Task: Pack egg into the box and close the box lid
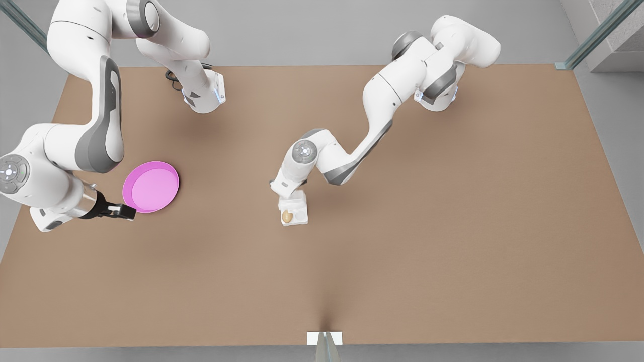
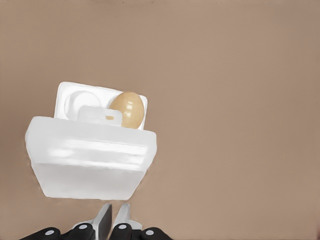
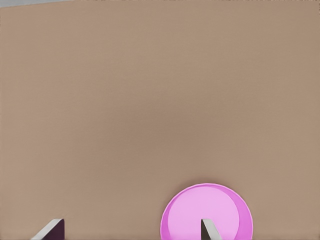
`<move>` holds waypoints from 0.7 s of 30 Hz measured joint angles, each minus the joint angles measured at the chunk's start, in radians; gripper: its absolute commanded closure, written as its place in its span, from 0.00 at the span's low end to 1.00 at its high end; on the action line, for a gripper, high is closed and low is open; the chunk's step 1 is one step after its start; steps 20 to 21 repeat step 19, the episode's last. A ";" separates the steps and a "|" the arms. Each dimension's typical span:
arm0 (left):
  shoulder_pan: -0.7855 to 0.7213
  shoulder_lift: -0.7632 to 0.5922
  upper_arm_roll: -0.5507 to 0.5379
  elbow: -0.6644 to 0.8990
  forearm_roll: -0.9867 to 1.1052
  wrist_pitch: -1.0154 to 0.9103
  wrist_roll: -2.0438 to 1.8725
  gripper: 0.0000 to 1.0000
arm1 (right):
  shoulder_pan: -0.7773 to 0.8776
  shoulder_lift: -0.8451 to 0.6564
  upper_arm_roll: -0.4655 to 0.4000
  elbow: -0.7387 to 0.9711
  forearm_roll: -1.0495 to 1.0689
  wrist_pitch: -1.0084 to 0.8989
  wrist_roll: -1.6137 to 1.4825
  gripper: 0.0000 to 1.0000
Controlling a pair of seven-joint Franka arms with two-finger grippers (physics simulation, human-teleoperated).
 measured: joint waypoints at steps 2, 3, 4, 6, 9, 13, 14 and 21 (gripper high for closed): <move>0.000 0.006 0.000 0.004 0.000 0.035 -0.004 0.71 | 0.000 0.000 0.000 0.000 0.000 0.001 -0.001 0.00; 0.002 -0.015 0.004 0.011 0.000 0.008 -0.002 0.71 | -0.002 0.000 0.000 0.000 0.000 0.001 -0.001 0.00; 0.035 -0.070 0.006 0.022 -0.003 -0.099 -0.001 0.69 | -0.001 0.000 0.000 0.000 0.000 0.002 -0.001 0.00; 0.271 -0.258 0.008 0.117 -0.028 -0.604 0.003 0.00 | -0.002 0.000 0.000 0.000 0.000 0.001 0.000 0.00; 0.787 -0.321 0.087 0.118 -0.049 -0.746 0.601 0.00 | -0.006 0.001 -0.002 0.011 0.000 0.009 -0.001 0.00; 0.770 -0.676 0.254 0.032 -0.022 -0.960 0.996 0.00 | -0.012 0.000 -0.002 0.012 -0.002 0.011 -0.001 0.00; 0.762 -0.699 0.255 0.028 -0.018 -0.963 0.997 0.00 | -0.012 0.001 -0.002 0.028 -0.001 0.004 -0.001 0.00; 0.761 -0.729 0.253 -0.038 -0.008 -0.956 1.003 0.00 | -0.013 0.007 -0.002 0.029 0.000 0.002 -0.001 0.00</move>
